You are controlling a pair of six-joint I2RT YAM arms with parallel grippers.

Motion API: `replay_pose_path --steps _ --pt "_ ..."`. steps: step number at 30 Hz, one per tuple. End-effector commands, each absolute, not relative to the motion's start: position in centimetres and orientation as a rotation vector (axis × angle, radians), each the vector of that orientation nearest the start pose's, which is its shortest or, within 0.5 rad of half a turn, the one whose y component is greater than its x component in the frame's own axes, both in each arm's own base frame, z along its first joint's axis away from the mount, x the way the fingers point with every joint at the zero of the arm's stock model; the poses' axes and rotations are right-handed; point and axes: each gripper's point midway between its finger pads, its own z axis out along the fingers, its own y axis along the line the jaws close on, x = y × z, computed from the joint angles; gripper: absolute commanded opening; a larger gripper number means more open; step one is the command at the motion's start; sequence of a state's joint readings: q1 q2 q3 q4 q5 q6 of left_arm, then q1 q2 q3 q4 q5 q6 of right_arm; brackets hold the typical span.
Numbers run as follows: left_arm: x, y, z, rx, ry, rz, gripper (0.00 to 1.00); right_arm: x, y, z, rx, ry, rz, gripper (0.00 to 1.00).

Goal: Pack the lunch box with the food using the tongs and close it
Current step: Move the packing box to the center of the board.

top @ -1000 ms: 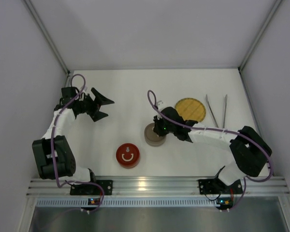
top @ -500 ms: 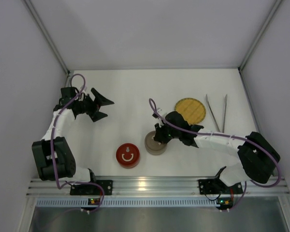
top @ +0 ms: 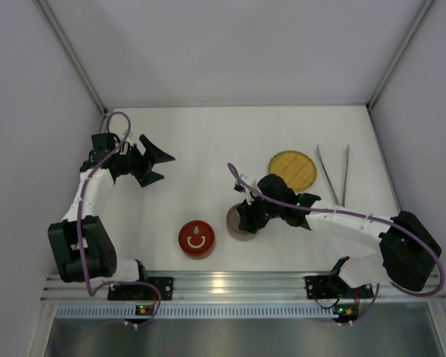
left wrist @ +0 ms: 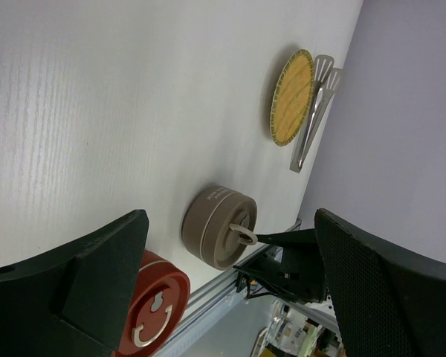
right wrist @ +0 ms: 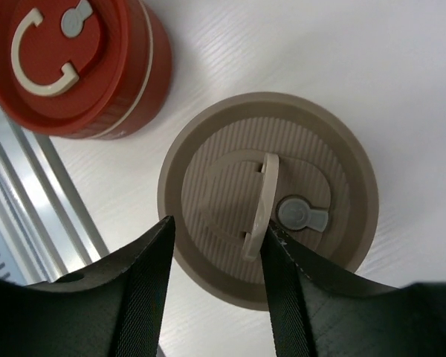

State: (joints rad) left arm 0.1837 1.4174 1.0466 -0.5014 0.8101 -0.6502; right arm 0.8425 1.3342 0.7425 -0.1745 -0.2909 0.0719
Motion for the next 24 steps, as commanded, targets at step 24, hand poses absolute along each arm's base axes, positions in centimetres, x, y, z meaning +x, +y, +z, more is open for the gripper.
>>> replay_pose_path --steps 24 --pt "32.9 -7.4 20.6 -0.437 2.302 -1.034 0.98 13.3 28.7 13.2 -1.648 1.799 0.904 0.45"
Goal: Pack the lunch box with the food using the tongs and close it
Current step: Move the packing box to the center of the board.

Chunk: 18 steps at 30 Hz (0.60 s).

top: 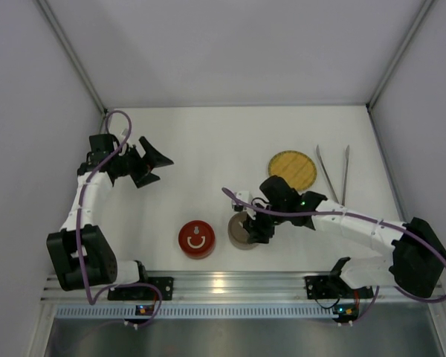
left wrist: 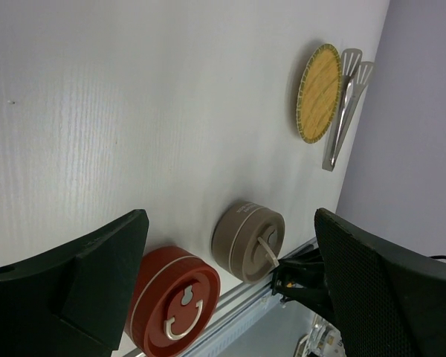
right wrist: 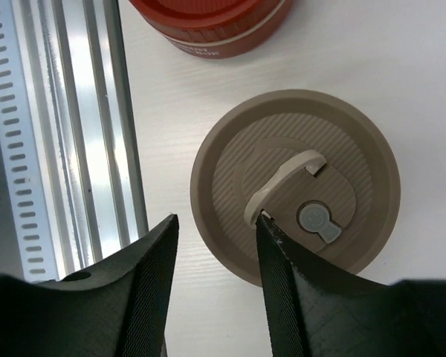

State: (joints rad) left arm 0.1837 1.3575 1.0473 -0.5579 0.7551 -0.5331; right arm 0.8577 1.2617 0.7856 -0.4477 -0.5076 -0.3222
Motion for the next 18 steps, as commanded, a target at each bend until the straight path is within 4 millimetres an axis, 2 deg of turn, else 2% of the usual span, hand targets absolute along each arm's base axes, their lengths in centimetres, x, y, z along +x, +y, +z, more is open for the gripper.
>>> replay_pose_path --steps 1,7,12,17,18 --pt "32.9 -7.4 20.7 -0.436 2.301 -1.034 0.98 12.9 28.8 13.3 -1.662 1.79 0.931 0.44" --pt "32.7 -7.6 21.3 -0.391 2.286 -1.041 0.98 11.4 29.7 13.5 -1.719 1.755 1.002 0.44" --pt "32.0 -7.5 21.7 -0.32 2.289 -1.005 0.98 11.8 29.8 13.3 -1.67 1.787 0.993 0.43" --pt "31.5 -7.4 22.0 -0.296 2.289 -0.98 0.98 10.7 29.9 12.7 -1.662 1.798 1.073 0.27" --pt "31.4 -7.4 22.1 -0.293 2.288 -0.978 0.98 10.5 30.0 12.8 -1.666 1.797 1.086 0.27"
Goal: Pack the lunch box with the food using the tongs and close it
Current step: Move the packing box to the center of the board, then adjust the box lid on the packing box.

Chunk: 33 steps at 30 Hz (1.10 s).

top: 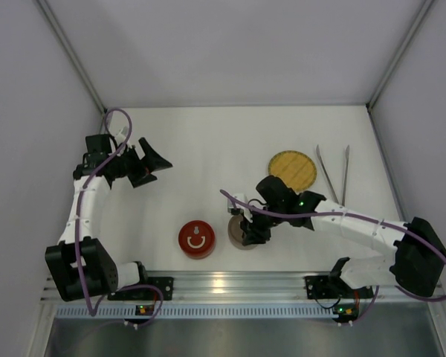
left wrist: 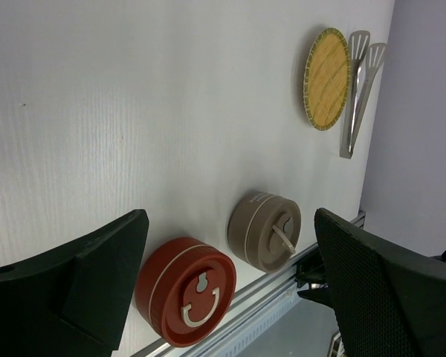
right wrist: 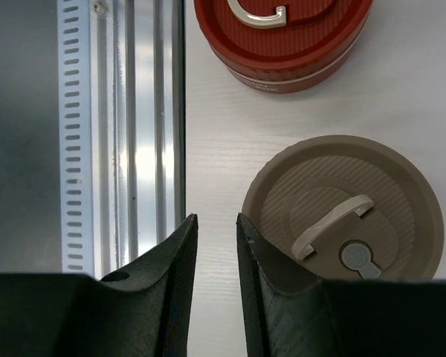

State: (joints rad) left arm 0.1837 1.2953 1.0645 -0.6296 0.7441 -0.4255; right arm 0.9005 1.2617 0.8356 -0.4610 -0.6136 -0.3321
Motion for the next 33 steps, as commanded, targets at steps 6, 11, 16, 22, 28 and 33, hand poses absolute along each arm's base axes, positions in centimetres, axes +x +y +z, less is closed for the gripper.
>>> replay_pose_path --steps 6,11,16,22,28,33 --pt "31.1 -7.4 22.3 -0.278 2.282 -0.972 0.98 10.9 30.6 12.0 -1.708 1.804 1.085 0.25" --pt "30.9 -7.5 22.1 -0.247 2.285 -0.976 0.98 10.2 31.7 14.0 -1.685 1.739 1.183 0.22" --pt "30.6 -7.6 22.0 -0.208 2.287 -0.972 0.98 12.8 30.9 17.7 -1.55 1.726 1.155 0.14" --pt "30.8 -7.6 21.9 -0.205 2.29 -0.973 0.98 14.9 29.1 18.2 -1.464 1.779 1.039 0.0" --pt "31.2 -7.5 21.6 -0.228 2.288 -0.975 0.98 19.1 27.5 14.0 -1.368 2.016 0.709 0.0" --pt "31.2 -7.4 21.1 -0.241 2.313 -0.973 0.98 19.9 27.7 13.7 -1.376 2.014 0.59 0.0"
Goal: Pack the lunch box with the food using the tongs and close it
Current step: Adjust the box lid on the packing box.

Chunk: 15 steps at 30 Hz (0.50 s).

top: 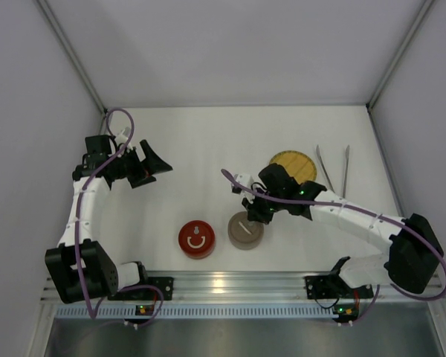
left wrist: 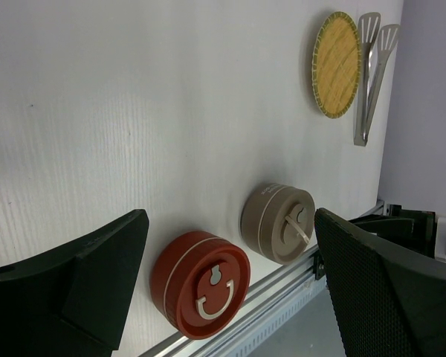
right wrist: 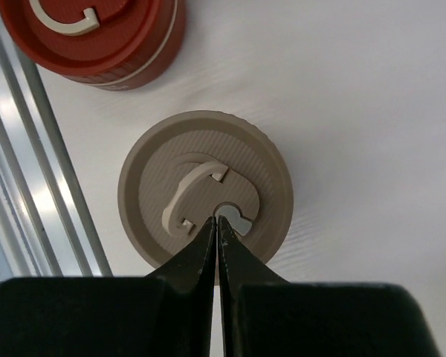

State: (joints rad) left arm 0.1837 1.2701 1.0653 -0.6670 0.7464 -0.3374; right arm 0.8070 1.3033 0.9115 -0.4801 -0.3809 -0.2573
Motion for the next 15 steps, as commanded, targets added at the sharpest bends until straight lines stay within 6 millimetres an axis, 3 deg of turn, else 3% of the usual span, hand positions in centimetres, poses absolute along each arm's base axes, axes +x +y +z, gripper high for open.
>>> replay_pose_path --steps 1,5,10,15 --pt "31.1 -7.4 21.0 -0.239 2.317 -0.97 0.98 20.0 27.8 13.7 -1.383 2.013 0.577 0.0" --pt "31.1 -7.4 20.8 -0.238 2.32 -0.97 0.98 19.7 28.2 13.2 -1.418 2.013 0.556 0.02" --pt "31.1 -7.3 20.5 -0.237 2.328 -0.966 0.98 18.3 28.9 12.6 -1.501 1.988 0.57 0.14" --pt "31.4 -7.1 20.5 -0.24 2.332 -0.957 0.98 17.2 29.3 11.4 -1.579 1.987 0.547 0.15"
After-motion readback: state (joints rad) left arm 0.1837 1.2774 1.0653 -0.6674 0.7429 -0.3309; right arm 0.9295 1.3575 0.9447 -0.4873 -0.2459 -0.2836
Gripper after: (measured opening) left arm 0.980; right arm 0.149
